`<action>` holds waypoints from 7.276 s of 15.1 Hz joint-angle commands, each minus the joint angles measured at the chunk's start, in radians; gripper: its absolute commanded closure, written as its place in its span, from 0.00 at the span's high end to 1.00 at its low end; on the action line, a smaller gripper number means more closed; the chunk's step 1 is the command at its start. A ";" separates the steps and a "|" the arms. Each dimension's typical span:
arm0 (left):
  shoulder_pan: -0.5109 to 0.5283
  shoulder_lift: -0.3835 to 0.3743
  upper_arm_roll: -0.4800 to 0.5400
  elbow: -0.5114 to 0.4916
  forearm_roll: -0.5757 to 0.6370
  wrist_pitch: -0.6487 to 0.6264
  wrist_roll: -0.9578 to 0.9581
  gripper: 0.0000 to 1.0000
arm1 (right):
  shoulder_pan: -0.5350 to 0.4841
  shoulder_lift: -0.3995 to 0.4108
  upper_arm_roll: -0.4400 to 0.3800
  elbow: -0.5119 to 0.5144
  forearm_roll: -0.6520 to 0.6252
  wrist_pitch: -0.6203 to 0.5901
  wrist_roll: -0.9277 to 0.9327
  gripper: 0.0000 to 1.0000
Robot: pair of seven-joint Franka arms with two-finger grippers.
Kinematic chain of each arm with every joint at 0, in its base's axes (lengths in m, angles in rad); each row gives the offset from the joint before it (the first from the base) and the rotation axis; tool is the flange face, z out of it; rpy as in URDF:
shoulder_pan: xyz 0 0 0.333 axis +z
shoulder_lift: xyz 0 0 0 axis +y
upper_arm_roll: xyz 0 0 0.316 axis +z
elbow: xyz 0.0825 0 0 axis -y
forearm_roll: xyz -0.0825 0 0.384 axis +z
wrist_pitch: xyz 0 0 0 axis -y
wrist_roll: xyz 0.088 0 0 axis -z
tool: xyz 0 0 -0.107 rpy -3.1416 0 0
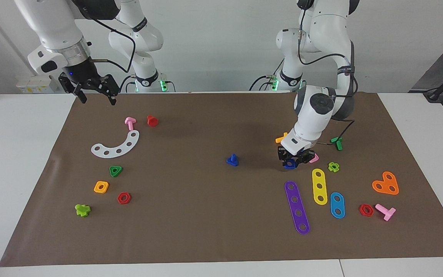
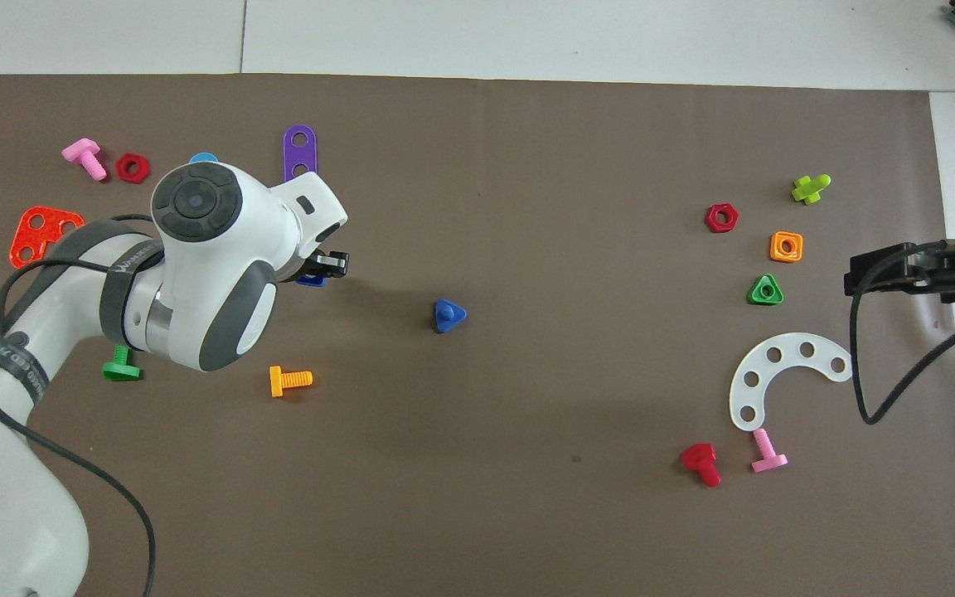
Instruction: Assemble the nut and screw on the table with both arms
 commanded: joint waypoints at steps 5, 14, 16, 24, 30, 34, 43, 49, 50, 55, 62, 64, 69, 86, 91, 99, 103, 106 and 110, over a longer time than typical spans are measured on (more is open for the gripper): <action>-0.089 0.054 -0.052 0.117 0.052 -0.064 -0.224 0.00 | -0.010 -0.010 0.005 -0.005 0.014 -0.011 -0.026 1.00; -0.186 0.068 -0.052 0.116 0.036 -0.002 -0.275 0.00 | -0.004 -0.010 0.005 -0.005 0.018 -0.012 -0.026 1.00; -0.203 0.088 -0.054 0.108 0.036 0.042 -0.275 0.00 | -0.004 -0.010 0.005 -0.005 0.020 -0.011 -0.026 1.00; -0.204 0.100 -0.058 0.071 0.034 0.087 -0.272 0.00 | -0.004 -0.010 0.005 -0.005 0.020 -0.011 -0.026 1.00; -0.198 0.098 -0.063 0.076 0.020 0.041 -0.261 0.00 | -0.004 -0.010 0.005 -0.005 0.020 -0.011 -0.026 1.00; -0.198 0.099 -0.065 0.085 0.005 0.025 -0.259 0.00 | -0.004 -0.010 0.005 -0.005 0.020 -0.011 -0.026 1.00; -0.200 0.098 -0.066 0.087 -0.018 0.015 -0.259 0.00 | -0.004 -0.010 0.005 -0.005 0.018 -0.011 -0.026 1.00; -0.201 0.097 -0.069 0.077 -0.021 0.022 -0.258 0.00 | -0.004 -0.010 0.005 -0.005 0.018 -0.011 -0.026 1.00; -0.201 0.095 -0.069 0.074 -0.021 0.028 -0.258 0.00 | -0.004 -0.010 0.005 -0.005 0.020 -0.011 -0.026 1.00; -0.201 0.088 -0.069 0.027 -0.021 0.088 -0.259 0.00 | -0.004 -0.010 0.005 -0.005 0.018 -0.011 -0.026 1.00; -0.206 0.086 -0.068 0.019 -0.021 0.113 -0.247 0.96 | -0.004 -0.010 0.005 -0.005 0.020 -0.011 -0.026 1.00; -0.206 0.086 -0.066 0.028 -0.021 0.102 -0.252 1.00 | -0.004 -0.010 0.005 -0.005 0.018 -0.012 -0.026 1.00; -0.191 0.014 -0.065 0.028 -0.021 0.036 -0.252 1.00 | -0.004 -0.010 0.005 -0.005 0.018 -0.012 -0.026 1.00; 0.000 -0.329 0.208 0.042 -0.127 -0.389 0.294 1.00 | -0.004 -0.010 0.005 -0.005 0.020 -0.011 -0.026 1.00; 0.055 -0.331 0.231 0.198 -0.118 -0.537 0.311 1.00 | -0.004 -0.010 0.005 -0.005 0.020 -0.011 -0.026 1.00; 0.182 -0.288 0.149 0.378 -0.115 -0.723 0.313 1.00 | -0.004 -0.010 0.005 -0.005 0.018 -0.011 -0.026 1.00; 0.182 -0.316 0.147 0.326 -0.116 -0.729 0.313 1.00 | -0.004 -0.010 0.005 -0.005 0.020 -0.011 -0.026 1.00; 0.197 -0.328 0.147 0.303 -0.118 -0.729 0.316 1.00 | -0.004 -0.010 0.005 -0.005 0.020 -0.011 -0.026 1.00; 0.198 -0.331 0.147 0.298 -0.118 -0.729 0.313 1.00 | -0.004 -0.010 0.005 -0.005 0.020 -0.012 -0.026 1.00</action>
